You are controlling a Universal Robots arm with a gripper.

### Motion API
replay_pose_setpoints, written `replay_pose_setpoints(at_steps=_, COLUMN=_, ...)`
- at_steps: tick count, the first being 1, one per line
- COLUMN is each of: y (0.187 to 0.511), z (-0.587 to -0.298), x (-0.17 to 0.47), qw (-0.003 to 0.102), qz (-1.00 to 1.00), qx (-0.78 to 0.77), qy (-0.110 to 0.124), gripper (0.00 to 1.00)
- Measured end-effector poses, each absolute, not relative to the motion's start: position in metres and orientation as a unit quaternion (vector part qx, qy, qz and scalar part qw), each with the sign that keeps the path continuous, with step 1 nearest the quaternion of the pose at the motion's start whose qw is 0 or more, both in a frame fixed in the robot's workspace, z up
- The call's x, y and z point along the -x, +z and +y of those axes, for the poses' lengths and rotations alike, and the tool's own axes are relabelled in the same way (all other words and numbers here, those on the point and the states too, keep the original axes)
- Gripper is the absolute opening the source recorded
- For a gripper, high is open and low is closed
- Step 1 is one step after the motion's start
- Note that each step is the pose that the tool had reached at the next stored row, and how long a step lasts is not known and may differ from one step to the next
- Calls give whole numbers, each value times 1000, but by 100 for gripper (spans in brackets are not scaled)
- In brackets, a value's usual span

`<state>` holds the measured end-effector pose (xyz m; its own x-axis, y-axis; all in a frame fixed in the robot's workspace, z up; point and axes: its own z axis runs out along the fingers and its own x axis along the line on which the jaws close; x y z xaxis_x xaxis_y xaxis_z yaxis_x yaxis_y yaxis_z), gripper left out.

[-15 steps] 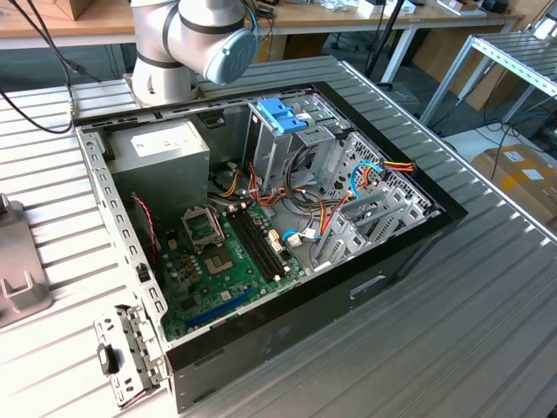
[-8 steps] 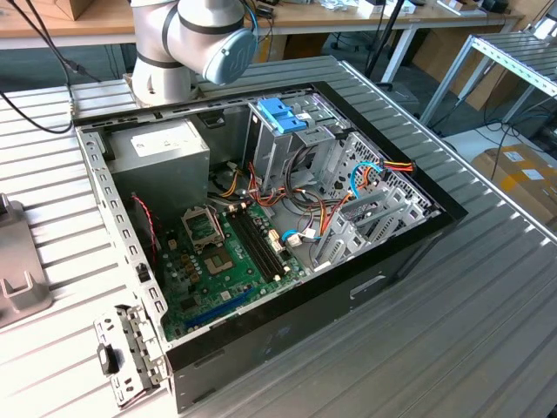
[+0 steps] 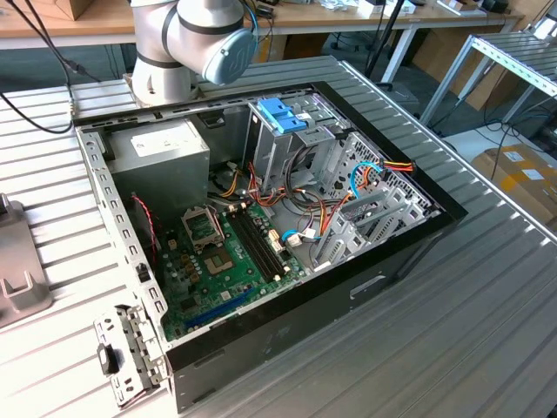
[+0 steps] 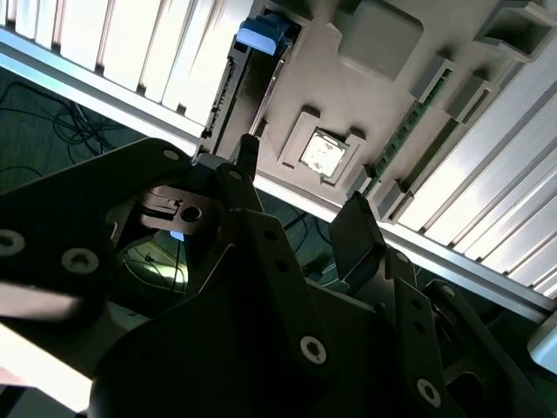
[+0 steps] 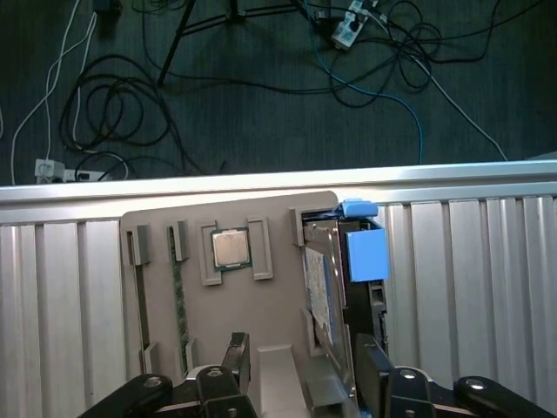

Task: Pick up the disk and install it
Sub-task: 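Pick up the disk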

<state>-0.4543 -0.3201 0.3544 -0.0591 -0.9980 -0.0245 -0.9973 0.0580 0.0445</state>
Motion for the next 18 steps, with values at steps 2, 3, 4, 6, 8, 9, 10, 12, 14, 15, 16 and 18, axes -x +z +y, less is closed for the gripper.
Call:
replay_pose_setpoints(at_steps=2, y=354, z=-319, x=455, qw=6, qz=-727, qx=-686, qy=-25, gripper=60)
replay_pose_setpoints(at_steps=3, y=354, z=-319, x=455, qw=6, qz=-727, qx=-686, qy=-25, gripper=60)
replay_pose_setpoints(at_steps=4, y=354, z=-319, x=455, qw=6, qz=-727, qx=-686, qy=-25, gripper=60)
replay_pose_setpoints(at_steps=6, y=354, z=-319, x=455, qw=6, qz=-727, qx=-686, qy=-25, gripper=60)
replay_pose_setpoints(at_steps=8, y=353, z=-319, x=456, qw=6, qz=-727, qx=-686, qy=-25, gripper=60)
replay_pose_setpoints(at_steps=9, y=353, z=-318, x=456, qw=6, qz=-727, qx=-686, qy=-25, gripper=60)
replay_pose_setpoints(at_steps=10, y=353, z=-318, x=456, qw=6, qz=-727, qx=-686, qy=-25, gripper=60)
replay_pose_setpoints(at_steps=12, y=353, z=-318, x=456, qw=6, qz=-727, qx=-686, qy=-25, gripper=60)
replay_pose_setpoints(at_steps=14, y=353, z=-318, x=456, qw=6, qz=-727, qx=-686, qy=-25, gripper=60)
replay_pose_setpoints(at_steps=15, y=353, z=-317, x=456, qw=6, qz=-727, qx=-686, qy=-25, gripper=60)
replay_pose_setpoints(at_steps=16, y=353, z=-317, x=456, qw=6, qz=-727, qx=-686, qy=-25, gripper=60)
replay_pose_setpoints(at_steps=18, y=353, z=-317, x=456, qw=6, qz=-727, qx=-686, qy=-25, gripper=60)
